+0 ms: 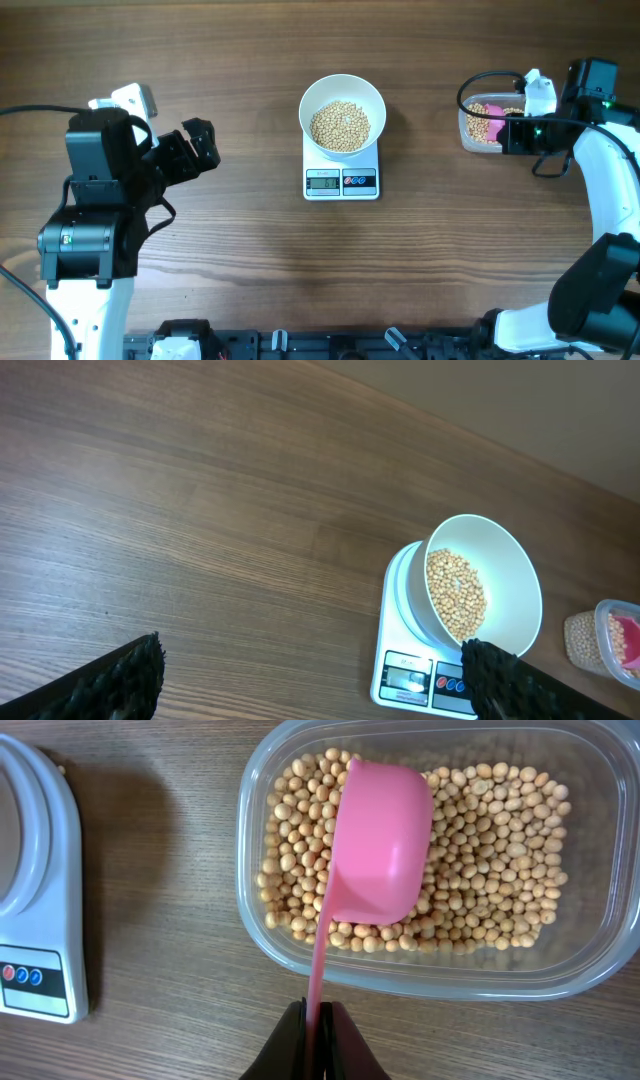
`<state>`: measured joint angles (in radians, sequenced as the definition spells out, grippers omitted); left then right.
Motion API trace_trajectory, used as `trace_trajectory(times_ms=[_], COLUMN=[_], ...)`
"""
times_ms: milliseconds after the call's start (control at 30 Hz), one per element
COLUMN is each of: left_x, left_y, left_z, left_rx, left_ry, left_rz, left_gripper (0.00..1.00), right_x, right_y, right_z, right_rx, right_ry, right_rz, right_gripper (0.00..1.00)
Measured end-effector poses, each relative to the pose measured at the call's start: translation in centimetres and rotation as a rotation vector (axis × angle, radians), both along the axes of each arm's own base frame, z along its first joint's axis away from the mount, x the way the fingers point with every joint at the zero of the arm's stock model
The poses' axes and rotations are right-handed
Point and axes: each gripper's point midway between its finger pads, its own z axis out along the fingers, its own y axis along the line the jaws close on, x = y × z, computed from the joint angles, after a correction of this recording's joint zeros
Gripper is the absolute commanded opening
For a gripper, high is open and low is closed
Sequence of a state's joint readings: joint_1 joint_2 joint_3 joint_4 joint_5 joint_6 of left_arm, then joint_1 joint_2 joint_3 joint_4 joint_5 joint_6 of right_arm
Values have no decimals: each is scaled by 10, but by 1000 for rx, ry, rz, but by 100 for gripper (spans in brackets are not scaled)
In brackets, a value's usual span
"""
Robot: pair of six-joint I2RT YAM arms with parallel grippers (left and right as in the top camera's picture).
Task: Scoop item into bowl and weigh 150g on scale
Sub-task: 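Lower the pink scoop into the soybean tub with the right gripper, then drag the scoop through the soybeans and lift it filled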
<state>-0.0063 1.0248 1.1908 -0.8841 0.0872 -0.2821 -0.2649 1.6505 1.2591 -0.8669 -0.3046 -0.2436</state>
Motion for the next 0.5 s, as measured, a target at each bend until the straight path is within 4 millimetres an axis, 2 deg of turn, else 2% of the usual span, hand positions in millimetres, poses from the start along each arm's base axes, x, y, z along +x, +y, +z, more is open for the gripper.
trace_trajectory(times_ms=[500], left_x=[0], left_y=[0], left_z=[0], left_rx=[0], left_ry=[0], left_rz=[0], left_gripper=[100], right_x=[-1], right_y=[1], right_z=[-11], right_rx=[109], right_ry=[28], right_rz=[-21], right_gripper=[4])
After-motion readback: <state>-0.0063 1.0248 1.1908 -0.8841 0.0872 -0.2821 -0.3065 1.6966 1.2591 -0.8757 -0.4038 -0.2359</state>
